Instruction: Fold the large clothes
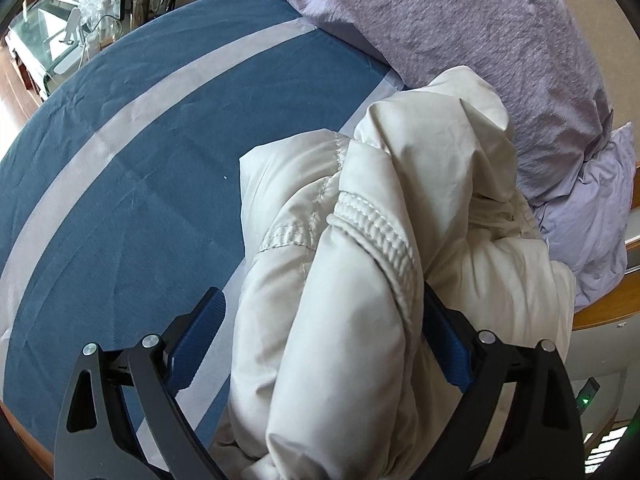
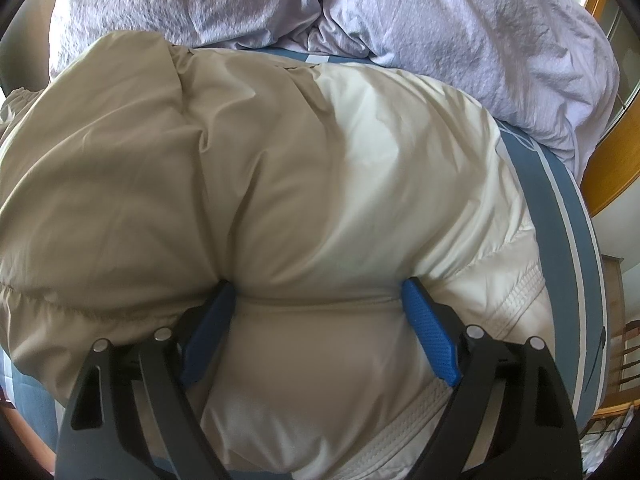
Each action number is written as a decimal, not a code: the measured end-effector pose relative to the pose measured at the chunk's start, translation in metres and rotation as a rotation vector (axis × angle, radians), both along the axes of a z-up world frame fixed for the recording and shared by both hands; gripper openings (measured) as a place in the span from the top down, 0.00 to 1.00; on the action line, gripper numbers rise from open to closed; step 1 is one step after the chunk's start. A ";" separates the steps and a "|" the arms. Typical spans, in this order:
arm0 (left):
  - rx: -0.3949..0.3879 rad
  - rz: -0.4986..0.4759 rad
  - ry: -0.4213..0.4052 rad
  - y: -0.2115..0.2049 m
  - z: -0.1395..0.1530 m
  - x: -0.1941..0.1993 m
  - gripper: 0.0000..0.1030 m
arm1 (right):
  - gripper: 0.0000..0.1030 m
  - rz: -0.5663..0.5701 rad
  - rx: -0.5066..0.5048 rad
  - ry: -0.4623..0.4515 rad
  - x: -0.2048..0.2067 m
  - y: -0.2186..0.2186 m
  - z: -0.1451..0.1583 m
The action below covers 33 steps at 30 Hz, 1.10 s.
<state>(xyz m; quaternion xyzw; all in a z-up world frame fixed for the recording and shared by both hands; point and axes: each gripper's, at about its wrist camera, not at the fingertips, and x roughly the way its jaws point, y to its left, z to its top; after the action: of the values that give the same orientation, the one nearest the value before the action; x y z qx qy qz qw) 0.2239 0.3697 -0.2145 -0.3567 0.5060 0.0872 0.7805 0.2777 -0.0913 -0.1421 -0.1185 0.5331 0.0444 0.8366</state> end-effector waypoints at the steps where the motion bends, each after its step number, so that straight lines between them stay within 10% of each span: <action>1: -0.008 -0.001 -0.010 -0.001 0.001 0.000 0.19 | 0.17 0.000 0.000 0.000 0.000 0.000 0.000; 10: -0.047 0.018 -0.106 -0.010 0.024 -0.007 0.69 | 0.17 0.002 0.002 0.000 0.000 0.000 0.000; 22: -0.175 -0.083 -0.445 -0.087 0.150 -0.005 0.76 | 0.15 0.005 0.044 0.009 0.002 -0.005 -0.002; 33: -0.233 -0.289 -0.524 -0.230 0.211 0.020 0.76 | 0.14 0.056 0.154 -0.010 -0.007 -0.020 0.005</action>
<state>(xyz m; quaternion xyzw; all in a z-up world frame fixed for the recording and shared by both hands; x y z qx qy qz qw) 0.2442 0.1396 -0.0035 -0.3783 0.3397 -0.1778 0.8426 0.2705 -0.1111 -0.1366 -0.0690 0.5201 0.1080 0.8444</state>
